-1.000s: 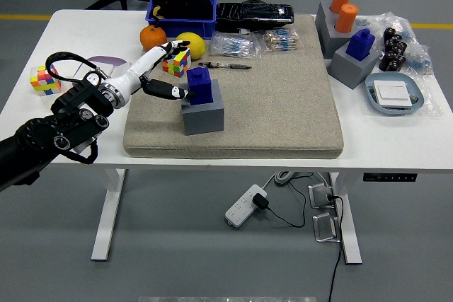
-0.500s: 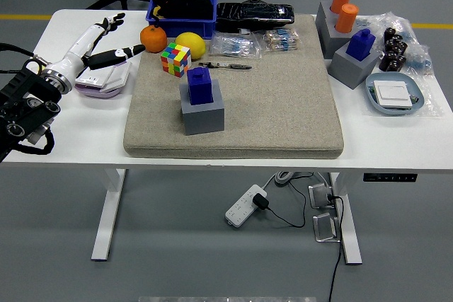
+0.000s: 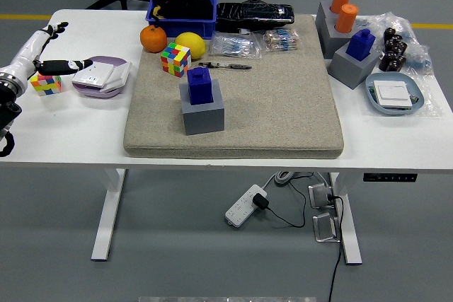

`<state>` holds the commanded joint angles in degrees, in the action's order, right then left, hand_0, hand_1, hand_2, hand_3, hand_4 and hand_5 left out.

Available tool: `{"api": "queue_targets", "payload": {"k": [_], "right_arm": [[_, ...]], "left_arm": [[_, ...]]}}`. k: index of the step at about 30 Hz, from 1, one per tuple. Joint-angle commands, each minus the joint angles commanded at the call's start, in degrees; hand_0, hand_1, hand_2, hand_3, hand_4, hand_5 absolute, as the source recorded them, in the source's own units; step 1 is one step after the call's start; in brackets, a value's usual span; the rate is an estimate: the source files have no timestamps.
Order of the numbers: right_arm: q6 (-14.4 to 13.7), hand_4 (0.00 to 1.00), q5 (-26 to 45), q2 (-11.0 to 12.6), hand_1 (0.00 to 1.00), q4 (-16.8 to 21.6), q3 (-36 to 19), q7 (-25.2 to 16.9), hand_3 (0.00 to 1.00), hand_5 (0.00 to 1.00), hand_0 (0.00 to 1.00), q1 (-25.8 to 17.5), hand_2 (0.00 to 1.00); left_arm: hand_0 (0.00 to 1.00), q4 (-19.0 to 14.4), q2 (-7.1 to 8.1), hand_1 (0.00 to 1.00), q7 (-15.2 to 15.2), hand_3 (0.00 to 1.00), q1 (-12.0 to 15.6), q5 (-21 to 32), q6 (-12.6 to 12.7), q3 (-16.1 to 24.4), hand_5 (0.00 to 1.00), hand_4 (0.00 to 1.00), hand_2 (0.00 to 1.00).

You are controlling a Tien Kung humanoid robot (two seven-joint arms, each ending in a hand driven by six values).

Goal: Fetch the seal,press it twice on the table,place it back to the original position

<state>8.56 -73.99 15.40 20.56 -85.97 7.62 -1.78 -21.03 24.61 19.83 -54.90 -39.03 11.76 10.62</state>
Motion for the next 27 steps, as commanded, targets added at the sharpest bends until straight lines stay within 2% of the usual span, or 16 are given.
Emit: {"api": "queue_targets", "payload": {"k": [11,27], "right_arm": [[0.08,0.748,0.06,0.50,0.730,0.05,0.57,0.11,0.716,0.515,0.834,0.48,0.697],[0.06,0.748,0.24,1.02,0.731,0.08,1.32,0.21,0.717,0.515,0.834,0.83,0.698]], "left_arm": [[0.909,0.33,1.04,0.935,1.60,0.942,0.78,0.04,1.94,2.23,0.291,0.878,0.934],[0.908,0.24,1.53,0.931,1.42,0.941,0.14,-0.43,2.04,2.96,0.288,0.863,0.938]]}}
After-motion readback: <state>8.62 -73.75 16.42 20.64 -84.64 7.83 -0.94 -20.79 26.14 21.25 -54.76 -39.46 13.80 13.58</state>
